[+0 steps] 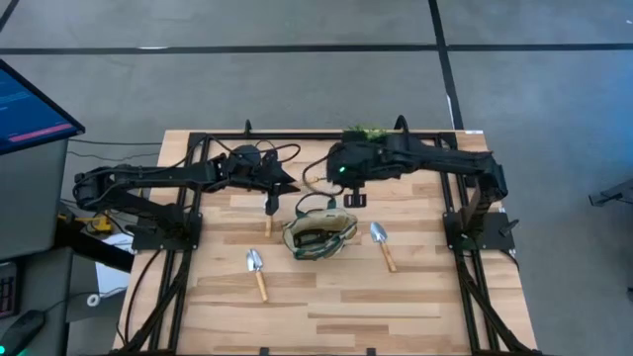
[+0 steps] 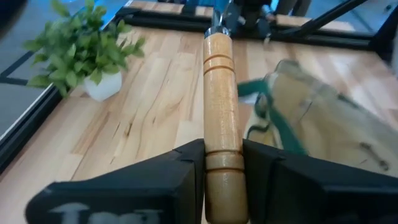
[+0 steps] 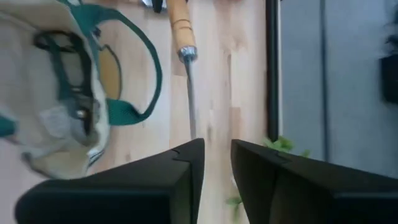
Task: Pick & Place Garden tools in Gardening bag
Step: Put the brown trowel into the gardening bag
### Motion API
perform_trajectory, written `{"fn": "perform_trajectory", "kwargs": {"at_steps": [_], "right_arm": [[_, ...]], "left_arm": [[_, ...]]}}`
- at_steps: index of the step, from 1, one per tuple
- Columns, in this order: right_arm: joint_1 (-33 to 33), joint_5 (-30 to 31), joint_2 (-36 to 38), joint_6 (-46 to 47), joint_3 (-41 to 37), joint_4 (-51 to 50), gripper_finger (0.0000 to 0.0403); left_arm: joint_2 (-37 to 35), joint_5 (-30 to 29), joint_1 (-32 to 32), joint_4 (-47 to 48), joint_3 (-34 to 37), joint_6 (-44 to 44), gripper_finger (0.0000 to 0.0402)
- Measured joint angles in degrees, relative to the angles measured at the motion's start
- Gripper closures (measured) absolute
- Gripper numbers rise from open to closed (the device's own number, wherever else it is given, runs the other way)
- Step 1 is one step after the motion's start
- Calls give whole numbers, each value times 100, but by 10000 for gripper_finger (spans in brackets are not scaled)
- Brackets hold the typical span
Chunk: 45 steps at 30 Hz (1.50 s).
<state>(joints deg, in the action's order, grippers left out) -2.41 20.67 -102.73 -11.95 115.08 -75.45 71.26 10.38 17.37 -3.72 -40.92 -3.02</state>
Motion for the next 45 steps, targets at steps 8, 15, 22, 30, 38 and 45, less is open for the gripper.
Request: {"fn": "perform_trajectory", "kwargs": {"at_steps": [8, 15, 22, 30, 38, 45], "right_arm": [[-181, -864, 858, 241, -256, 658, 350], [-168, -912, 1571, 336, -1409, 1555, 368], [-233, -1317, 2646, 431, -3668, 3592, 383], [-295, -1331, 3865, 571, -6187, 6802, 387], [-303, -1142, 3912, 484, -7791, 9900, 378], [-306, -1009, 3033, 389, -7995, 11995, 319]], "left_arm": [[4, -29, 38, -1275, 587, -69, 351], [-175, 110, 38, -1851, 708, -62, 351], [-214, 432, 38, -2035, 701, 5, 351], [-234, 712, 56, -2481, 699, 148, 351], [-232, 790, 65, -2534, 699, 345, 351], [-230, 811, 17, -2570, 699, 463, 351]]}}
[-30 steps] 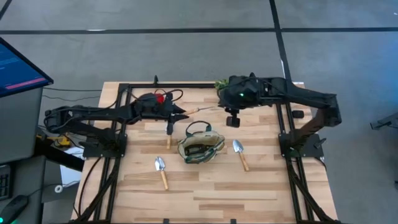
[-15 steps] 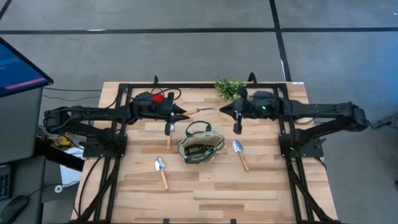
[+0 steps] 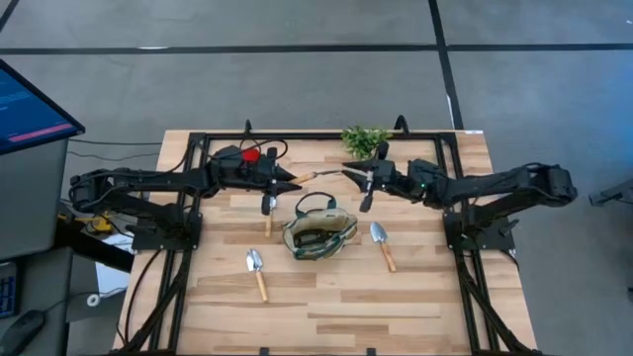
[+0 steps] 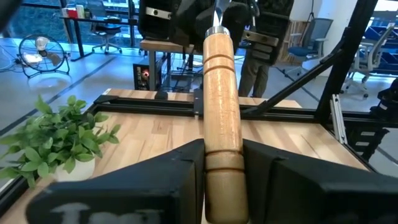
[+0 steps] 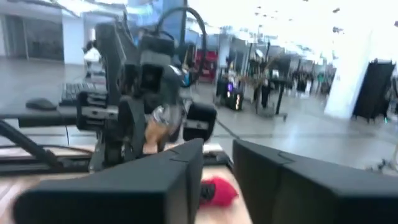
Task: Pick & Place Garden tools in Gardening bag
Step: Put the brown trowel into the gardening bag
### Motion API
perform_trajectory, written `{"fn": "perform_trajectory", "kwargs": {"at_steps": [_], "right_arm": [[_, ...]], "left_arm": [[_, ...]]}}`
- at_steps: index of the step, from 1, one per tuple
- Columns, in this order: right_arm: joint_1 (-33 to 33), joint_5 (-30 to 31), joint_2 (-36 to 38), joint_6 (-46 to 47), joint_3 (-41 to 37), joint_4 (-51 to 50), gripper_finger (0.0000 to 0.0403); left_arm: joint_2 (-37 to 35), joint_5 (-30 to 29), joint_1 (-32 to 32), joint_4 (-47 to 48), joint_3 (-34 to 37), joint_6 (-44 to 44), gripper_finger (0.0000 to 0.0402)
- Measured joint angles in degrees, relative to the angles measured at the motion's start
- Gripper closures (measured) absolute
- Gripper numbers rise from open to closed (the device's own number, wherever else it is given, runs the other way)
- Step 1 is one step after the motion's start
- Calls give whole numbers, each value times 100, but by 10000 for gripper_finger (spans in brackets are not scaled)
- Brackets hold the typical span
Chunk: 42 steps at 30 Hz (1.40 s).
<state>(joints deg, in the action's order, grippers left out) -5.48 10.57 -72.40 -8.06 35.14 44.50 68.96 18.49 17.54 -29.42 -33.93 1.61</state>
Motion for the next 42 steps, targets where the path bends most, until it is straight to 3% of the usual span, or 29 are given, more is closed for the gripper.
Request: {"fn": "perform_trajectory", "kwargs": {"at_steps": [10, 15, 22, 28, 35, 42], "right_arm": [[-45, -22, -678, 298, 24, 640, 170], [17, -568, -828, -25, 26, 1259, 149], [-94, -781, -828, -30, 26, 1453, 174], [-149, -1236, -828, 54, 26, 1749, 227], [-184, -1276, -828, 108, 37, 1736, 291], [-184, -1343, -828, 198, 39, 1736, 328]], "left_arm": [[3, 1, 0, 1, 0, 42, 350], [3, 4, 0, -2, 0, 189, 350], [3, 5, 0, -3, -2, 236, 350], [3, 3, -2, -18, -2, 341, 350], [3, 8, -2, -39, -2, 351, 350], [3, -3, -148, -56, -2, 474, 350]]}}
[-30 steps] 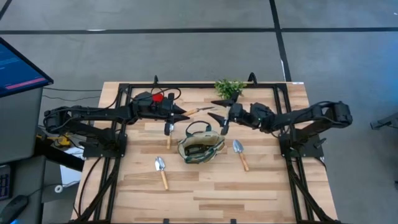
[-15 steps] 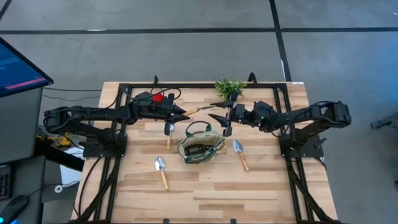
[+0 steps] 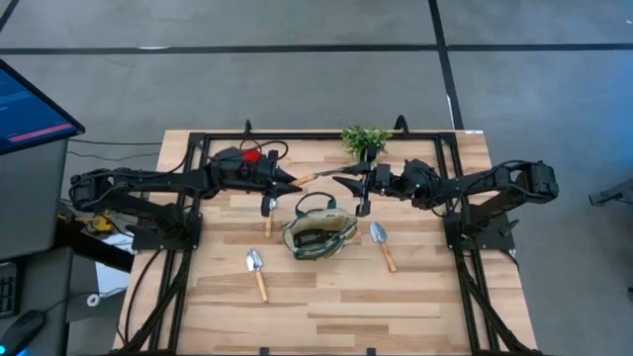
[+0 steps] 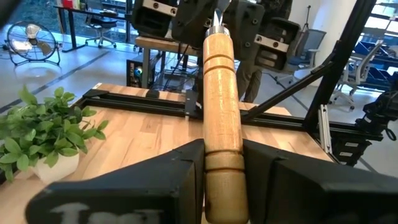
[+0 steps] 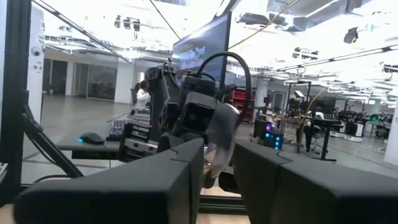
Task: Pick & Place Garden tools in Gardening bag
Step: Put the brown trowel into the gardening bag
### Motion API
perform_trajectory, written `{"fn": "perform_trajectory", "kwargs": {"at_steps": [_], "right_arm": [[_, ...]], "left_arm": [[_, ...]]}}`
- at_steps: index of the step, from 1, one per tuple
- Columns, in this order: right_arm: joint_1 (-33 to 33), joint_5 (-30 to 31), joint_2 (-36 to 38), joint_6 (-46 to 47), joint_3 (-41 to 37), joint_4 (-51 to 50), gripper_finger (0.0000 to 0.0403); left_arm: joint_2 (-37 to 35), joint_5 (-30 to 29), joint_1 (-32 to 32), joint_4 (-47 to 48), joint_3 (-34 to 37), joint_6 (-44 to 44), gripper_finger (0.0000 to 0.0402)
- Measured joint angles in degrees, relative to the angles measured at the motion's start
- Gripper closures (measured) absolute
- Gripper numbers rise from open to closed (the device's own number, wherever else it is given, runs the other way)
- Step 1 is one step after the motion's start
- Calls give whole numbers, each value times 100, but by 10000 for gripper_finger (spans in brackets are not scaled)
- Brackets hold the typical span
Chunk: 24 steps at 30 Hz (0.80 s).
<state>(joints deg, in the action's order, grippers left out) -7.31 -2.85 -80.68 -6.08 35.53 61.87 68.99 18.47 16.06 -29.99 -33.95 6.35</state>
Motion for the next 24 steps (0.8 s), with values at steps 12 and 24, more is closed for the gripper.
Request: {"fn": "perform_trajectory", "kwargs": {"at_steps": [12, 24], "right_arm": [[2, -15, 0, 14, 2, 8, 337], [7, -26, 0, -27, 2, 46, 393]], "left_arm": [[48, -169, -95, -84, -2, -1, 350], [46, -167, -95, -95, -2, -4, 350]]}}
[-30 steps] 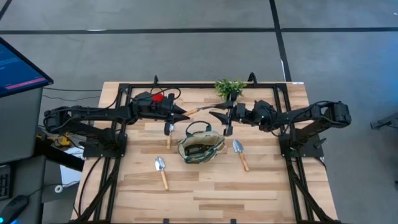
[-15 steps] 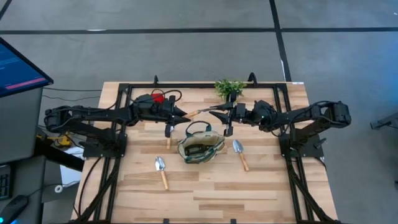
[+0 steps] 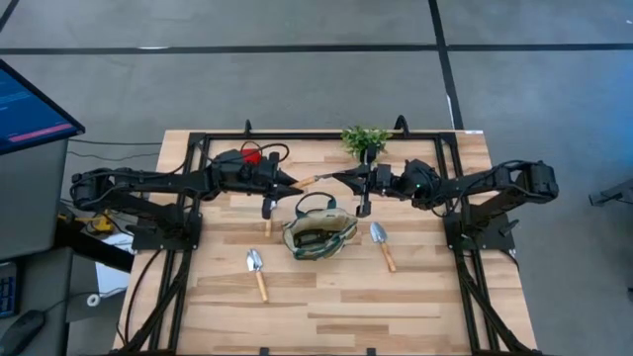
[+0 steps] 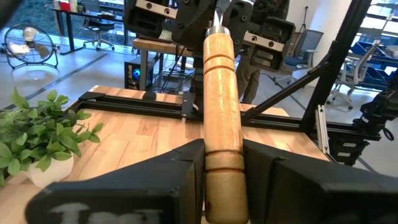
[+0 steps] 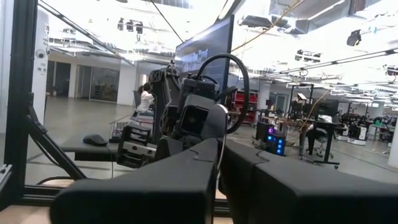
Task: Pick & Place Garden tools in Gardening bag
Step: Put the brown trowel into the gardening bag
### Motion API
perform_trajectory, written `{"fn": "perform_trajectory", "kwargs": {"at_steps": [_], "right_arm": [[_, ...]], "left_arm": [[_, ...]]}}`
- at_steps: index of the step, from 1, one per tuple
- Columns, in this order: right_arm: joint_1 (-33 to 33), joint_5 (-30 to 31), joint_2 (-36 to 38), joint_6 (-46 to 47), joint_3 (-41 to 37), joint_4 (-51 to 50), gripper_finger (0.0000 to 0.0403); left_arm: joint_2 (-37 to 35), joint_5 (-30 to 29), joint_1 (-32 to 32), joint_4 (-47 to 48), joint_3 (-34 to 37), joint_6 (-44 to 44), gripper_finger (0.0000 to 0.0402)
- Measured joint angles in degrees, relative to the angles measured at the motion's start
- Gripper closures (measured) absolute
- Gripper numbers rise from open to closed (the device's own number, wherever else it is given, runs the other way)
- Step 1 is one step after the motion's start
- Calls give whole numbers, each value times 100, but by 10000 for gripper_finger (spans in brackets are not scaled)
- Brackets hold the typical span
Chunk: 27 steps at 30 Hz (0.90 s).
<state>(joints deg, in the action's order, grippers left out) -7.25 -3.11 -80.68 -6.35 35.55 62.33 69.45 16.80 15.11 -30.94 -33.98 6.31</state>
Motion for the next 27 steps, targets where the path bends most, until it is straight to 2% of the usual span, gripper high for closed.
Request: {"fn": "perform_trajectory", "kwargs": {"at_steps": [12, 24, 27], "right_arm": [[0, 99, 81, -3, 0, -151, 402], [-1, 385, 1009, 26, 2, -1629, 403], [0, 631, 1182, 24, 2, -2034, 403]], "left_arm": [[-5, -33, 0, -4, 0, 7, 311], [-9, 2, 213, -3, 0, 11, 308], [-9, 5, 229, -2, 0, 11, 307]]}}
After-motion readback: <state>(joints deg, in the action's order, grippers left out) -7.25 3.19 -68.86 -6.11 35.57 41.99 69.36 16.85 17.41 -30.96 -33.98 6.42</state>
